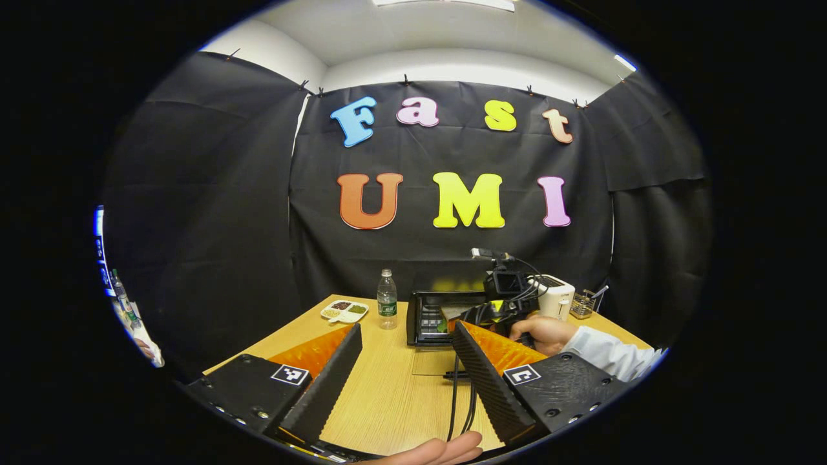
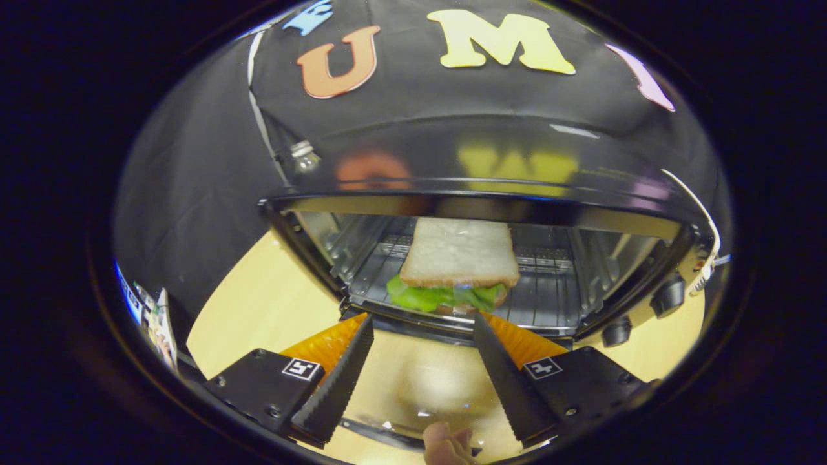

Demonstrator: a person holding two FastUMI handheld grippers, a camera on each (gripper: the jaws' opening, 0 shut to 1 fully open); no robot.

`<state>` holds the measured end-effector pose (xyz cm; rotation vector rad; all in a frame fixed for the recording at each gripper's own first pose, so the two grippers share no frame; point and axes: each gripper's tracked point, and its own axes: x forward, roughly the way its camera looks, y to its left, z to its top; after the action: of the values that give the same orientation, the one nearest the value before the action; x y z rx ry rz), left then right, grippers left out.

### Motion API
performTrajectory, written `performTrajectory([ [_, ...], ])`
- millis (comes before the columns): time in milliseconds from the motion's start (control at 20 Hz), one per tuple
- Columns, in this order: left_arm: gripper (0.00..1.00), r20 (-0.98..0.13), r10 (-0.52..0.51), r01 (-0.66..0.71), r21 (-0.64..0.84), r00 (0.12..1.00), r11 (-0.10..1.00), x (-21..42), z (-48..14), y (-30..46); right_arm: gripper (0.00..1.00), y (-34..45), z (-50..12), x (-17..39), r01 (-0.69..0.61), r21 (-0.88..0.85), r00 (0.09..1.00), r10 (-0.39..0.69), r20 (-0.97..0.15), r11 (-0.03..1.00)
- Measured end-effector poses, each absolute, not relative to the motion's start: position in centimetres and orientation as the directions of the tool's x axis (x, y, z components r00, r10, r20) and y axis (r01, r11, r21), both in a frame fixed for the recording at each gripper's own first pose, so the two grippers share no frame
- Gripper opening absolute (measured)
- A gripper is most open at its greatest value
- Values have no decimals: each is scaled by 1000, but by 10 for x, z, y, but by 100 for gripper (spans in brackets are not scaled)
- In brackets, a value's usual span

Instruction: Open the electric oven with the left hand, put the food in, and close the electric oven.

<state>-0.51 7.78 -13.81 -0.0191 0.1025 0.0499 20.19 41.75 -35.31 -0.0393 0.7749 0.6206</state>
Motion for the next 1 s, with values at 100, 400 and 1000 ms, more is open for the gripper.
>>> performTrajectory([
  [100, 94, -105, 46, -48, -24, 993, 999, -1, -137, 77, 99, 406, -332, 185, -559, 188, 567, 537, -624, 808],
  [400, 94, -131, 35, -40, -32, 991, 999, 19, -146, 69, 99, 346, -239, 131, -583, 183, 693, 603, -395, 791],
  [1000, 94, -279, -21, 15, -24, 960, 1000, 70, -204, 24, 89, 163, -113, 74, -315, 27, 949, 315, -24, 949],
])
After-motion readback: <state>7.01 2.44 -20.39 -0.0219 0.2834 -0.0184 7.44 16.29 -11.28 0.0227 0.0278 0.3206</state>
